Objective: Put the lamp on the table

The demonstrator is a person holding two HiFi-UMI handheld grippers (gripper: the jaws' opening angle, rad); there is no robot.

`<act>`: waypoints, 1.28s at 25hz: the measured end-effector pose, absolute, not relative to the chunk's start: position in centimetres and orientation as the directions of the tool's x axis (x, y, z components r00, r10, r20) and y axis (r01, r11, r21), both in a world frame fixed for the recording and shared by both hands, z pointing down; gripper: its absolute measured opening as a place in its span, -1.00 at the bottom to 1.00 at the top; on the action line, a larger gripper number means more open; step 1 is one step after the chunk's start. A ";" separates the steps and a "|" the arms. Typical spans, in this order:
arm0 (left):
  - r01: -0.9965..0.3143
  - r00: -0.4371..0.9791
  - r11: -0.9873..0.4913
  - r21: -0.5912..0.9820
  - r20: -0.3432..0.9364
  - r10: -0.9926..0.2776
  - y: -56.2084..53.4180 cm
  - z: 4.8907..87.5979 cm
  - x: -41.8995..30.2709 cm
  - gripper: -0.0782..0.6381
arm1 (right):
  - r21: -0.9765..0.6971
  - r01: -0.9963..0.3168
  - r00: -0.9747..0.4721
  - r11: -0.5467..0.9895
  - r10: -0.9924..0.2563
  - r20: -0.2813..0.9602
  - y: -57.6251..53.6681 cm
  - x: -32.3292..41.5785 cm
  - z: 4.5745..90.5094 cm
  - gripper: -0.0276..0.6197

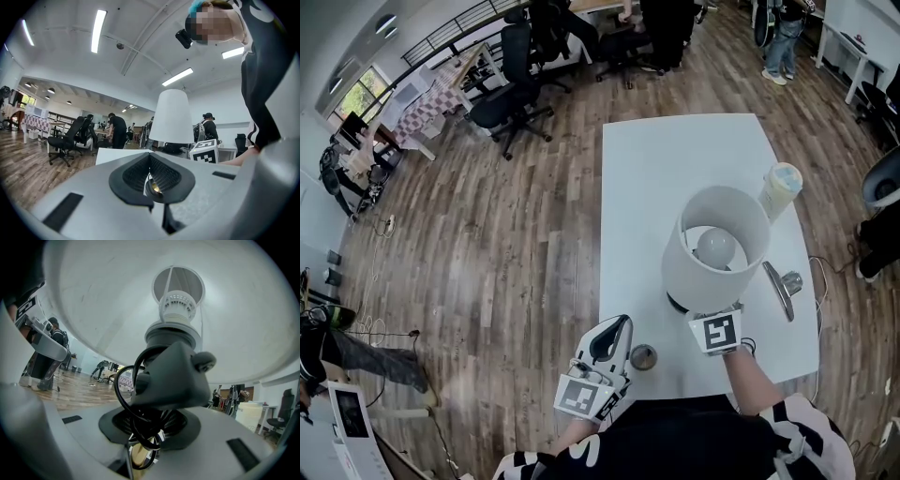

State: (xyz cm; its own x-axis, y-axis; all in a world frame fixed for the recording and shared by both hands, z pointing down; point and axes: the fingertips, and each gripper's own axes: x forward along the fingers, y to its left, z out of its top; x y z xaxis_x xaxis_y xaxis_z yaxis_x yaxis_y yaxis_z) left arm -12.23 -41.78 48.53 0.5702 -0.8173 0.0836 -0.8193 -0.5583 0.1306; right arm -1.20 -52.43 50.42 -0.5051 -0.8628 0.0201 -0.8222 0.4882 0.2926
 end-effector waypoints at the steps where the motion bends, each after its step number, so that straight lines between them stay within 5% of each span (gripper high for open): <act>1: -0.817 0.574 -0.562 0.131 0.081 -0.815 -41.7 48.5 -12.1 -0.77 | 0.279 -0.827 -0.503 0.489 -0.864 0.026 -52.3 -1.1 50.6 -0.59; 20: -0.698 0.713 -0.704 0.129 0.044 -0.700 -42.0 47.8 -7.6 -0.77 | 0.060 -0.872 -0.474 0.485 -0.870 0.140 -43.8 4.5 51.8 -0.43; 27: -0.659 0.749 -0.741 0.130 0.023 -0.662 -41.5 47.3 -5.7 -0.77 | 0.039 -0.948 -0.315 0.316 -0.949 0.007 -41.9 10.6 46.9 -0.64; 32: -0.643 0.762 -0.756 0.123 0.002 -0.648 -41.1 46.4 -4.8 -0.77 | 0.076 -0.925 -0.378 0.373 -0.923 -0.072 -40.6 9.3 43.1 -0.73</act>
